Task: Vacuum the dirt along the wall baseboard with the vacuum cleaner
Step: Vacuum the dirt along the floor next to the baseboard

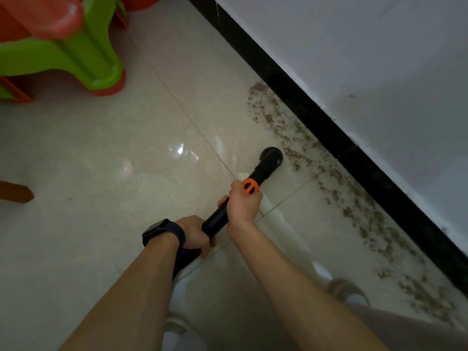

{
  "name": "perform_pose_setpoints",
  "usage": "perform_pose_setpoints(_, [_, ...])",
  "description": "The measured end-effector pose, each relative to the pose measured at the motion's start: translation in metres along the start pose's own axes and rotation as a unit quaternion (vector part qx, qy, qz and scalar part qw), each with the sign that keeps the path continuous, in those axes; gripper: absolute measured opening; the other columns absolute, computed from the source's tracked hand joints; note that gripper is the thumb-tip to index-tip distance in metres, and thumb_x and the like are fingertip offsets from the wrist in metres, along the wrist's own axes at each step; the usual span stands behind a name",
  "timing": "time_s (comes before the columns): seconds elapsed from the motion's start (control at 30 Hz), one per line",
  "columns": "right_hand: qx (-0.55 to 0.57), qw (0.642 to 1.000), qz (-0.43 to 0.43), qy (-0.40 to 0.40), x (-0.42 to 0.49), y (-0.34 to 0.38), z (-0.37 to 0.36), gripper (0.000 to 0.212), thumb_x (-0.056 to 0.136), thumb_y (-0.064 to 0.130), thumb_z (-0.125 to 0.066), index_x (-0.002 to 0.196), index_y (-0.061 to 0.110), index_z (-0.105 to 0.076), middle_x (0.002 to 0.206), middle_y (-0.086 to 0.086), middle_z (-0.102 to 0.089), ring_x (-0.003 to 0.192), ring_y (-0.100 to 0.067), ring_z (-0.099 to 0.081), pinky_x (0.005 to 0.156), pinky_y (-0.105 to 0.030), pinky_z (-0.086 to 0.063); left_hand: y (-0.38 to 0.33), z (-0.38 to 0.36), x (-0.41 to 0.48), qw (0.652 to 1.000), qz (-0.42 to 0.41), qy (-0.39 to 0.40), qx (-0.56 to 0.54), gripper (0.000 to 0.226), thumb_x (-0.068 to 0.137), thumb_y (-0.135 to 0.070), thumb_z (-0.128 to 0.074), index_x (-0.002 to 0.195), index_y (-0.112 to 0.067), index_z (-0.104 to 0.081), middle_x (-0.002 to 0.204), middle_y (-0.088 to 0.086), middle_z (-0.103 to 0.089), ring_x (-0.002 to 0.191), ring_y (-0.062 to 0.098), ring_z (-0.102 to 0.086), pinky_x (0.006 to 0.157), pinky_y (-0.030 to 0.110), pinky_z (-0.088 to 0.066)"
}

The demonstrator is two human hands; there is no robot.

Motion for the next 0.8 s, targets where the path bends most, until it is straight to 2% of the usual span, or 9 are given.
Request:
perform_pose_setpoints(0.07, [0.009,0.999,0.001,-0.035,-0.006,-0.007,0.006,0.029,0.096,0.018,-0.062,0.12,0.015,-0.047,0.067,0.001,-0.057,0.041,-0.008,-0.056,0.056,-0.031,-0.055,0.003,0.0,-0.002,1.0,0.002,0.018,0.011,0.025,0.065,-0.01,-0.078,0.084,-0.027,-0.074,0.098,0.002,-0.072,0.093,0.021,-0.068,0.087,0.032,-0.057])
perform_pose_setpoints(0.17, [0.02,0.997,-0.007,-0.071,-0.013,-0.014,0.012,0.028,0.096,0.019,-0.061,0.119,0.018,-0.045,0.072,-0.002,-0.058,0.041,-0.006,-0.057,0.052,-0.027,-0.054,0.006,-0.002,-0.003,0.999,-0.002,0.035,0.015,0.025,0.065,-0.007,-0.078,0.081,-0.026,-0.075,0.097,0.003,-0.072,0.094,0.023,-0.067,0.088,0.034,-0.057])
perform_pose_setpoints(0.27, [0.03,0.997,-0.007,-0.076,-0.012,-0.012,0.006,0.028,0.095,0.019,-0.063,0.118,0.017,-0.047,0.074,-0.003,-0.058,0.041,-0.008,-0.056,0.051,-0.027,-0.054,0.008,-0.005,-0.002,1.0,-0.009,0.014,0.005,0.026,0.068,-0.007,-0.076,0.086,-0.025,-0.074,0.102,0.005,-0.071,0.096,0.024,-0.066,0.089,0.034,-0.056])
perform_pose_setpoints(0.33, [0.03,0.998,-0.007,-0.062,-0.007,-0.003,-0.004,0.029,0.094,0.018,-0.064,0.118,0.014,-0.049,0.074,-0.004,-0.058,0.041,-0.01,-0.055,0.05,-0.027,-0.053,0.007,-0.005,-0.001,0.999,-0.024,-0.035,-0.004,0.025,0.073,-0.013,-0.075,0.095,-0.026,-0.072,0.105,0.003,-0.07,0.096,0.022,-0.064,0.087,0.031,-0.054])
perform_pose_setpoints(0.4, [0.023,0.999,-0.003,-0.024,0.0,0.011,-0.019,0.032,0.092,0.016,-0.065,0.12,0.01,-0.052,0.071,-0.003,-0.057,0.04,-0.011,-0.053,0.049,-0.026,-0.052,0.007,-0.003,-0.002,0.991,-0.059,-0.122,-0.008,0.026,0.079,-0.021,-0.072,0.103,-0.027,-0.063,0.104,0.002,-0.067,0.091,0.021,-0.063,0.08,0.03,-0.052])
perform_pose_setpoints(0.5, [-0.007,1.0,0.004,0.03,0.013,0.034,-0.042,0.031,0.088,0.012,-0.065,0.117,0.005,-0.056,0.068,-0.003,-0.055,0.039,-0.014,-0.052,0.046,-0.026,-0.05,0.004,-0.006,-0.008,0.956,-0.103,-0.275,0.008,0.03,0.088,-0.034,-0.063,0.107,-0.03,-0.04,0.087,-0.002,-0.06,0.074,0.02,-0.061,0.062,0.032,-0.052])
perform_pose_setpoints(0.57, [-0.027,0.998,0.003,0.064,0.019,0.045,-0.055,0.027,0.086,0.011,-0.065,0.111,0.007,-0.057,0.066,-0.003,-0.055,0.039,-0.014,-0.051,0.046,-0.027,-0.05,0.0,-0.01,-0.008,0.927,-0.126,-0.353,0.012,0.032,0.092,-0.037,-0.057,0.112,-0.03,-0.033,0.083,-0.005,-0.056,0.066,0.018,-0.057,0.054,0.031,-0.047])
perform_pose_setpoints(0.63, [-0.044,0.995,0.005,0.086,0.024,0.053,-0.063,0.025,0.086,0.009,-0.066,0.11,0.006,-0.058,0.064,-0.003,-0.055,0.039,-0.015,-0.051,0.046,-0.027,-0.05,-0.006,-0.012,-0.004,0.913,-0.137,-0.384,-0.012,0.034,0.095,-0.037,-0.055,0.118,-0.029,-0.032,0.088,-0.004,-0.056,0.065,0.018,-0.056,0.054,0.033,-0.047])
perform_pose_setpoints(0.8, [-0.069,0.993,0.019,0.089,0.029,0.05,-0.059,0.036,0.089,0.012,-0.069,0.122,0.006,-0.055,0.064,0.0,-0.058,0.042,-0.013,-0.056,0.051,-0.028,-0.053,-0.01,-0.018,0.003,0.902,-0.145,-0.407,-0.018,0.035,0.096,-0.035,-0.052,0.122,-0.028,-0.03,0.101,-0.002,-0.057,0.067,0.018,-0.056,0.059,0.04,-0.055])
Point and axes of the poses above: each hand's wrist, its own x-axis towards the middle knuckle, its own z-axis out of the back of the hand, y = z × x, the point moved 1 cm from there along x, towards the middle knuckle
